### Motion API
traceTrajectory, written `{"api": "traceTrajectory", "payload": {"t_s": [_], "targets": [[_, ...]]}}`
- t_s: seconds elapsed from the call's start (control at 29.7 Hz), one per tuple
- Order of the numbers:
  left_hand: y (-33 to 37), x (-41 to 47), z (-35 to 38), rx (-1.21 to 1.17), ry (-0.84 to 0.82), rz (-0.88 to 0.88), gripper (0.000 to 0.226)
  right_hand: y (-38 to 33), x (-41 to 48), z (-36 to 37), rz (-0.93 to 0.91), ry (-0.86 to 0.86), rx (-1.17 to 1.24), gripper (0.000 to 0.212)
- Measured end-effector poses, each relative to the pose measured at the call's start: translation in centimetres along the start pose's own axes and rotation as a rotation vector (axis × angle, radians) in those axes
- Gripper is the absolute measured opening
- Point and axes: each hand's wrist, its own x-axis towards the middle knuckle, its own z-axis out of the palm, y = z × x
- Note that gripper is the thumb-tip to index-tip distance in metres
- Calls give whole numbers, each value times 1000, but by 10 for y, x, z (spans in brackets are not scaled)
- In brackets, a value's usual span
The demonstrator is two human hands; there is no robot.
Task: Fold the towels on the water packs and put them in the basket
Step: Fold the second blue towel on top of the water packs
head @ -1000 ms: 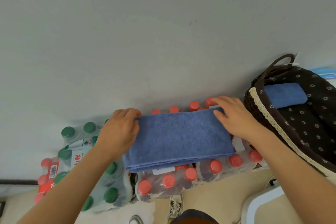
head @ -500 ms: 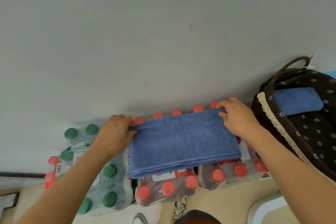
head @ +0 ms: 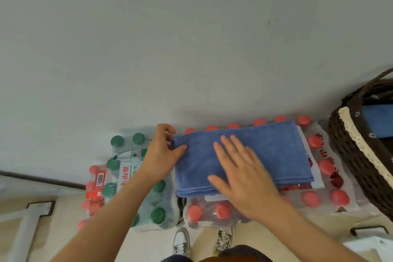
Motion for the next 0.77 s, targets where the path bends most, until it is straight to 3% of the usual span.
{"api": "traceTrajectory", "payload": {"t_s": [0.1,0.24,0.5,0.77], "targets": [[-4,-4,-3,2,17,6,40,-21,-2,20,87,-164,-12,77],[0,-11,-9,-23,-17,31,39,-41,-2,19,181,-179,12,90],[17,-42,-11,-453,-131,-163,25,-139,-4,-5,536,82,186,88],[29,-61,-37,-549,-388,-174,32,-141,-19,3,602,331,56,61]]}}
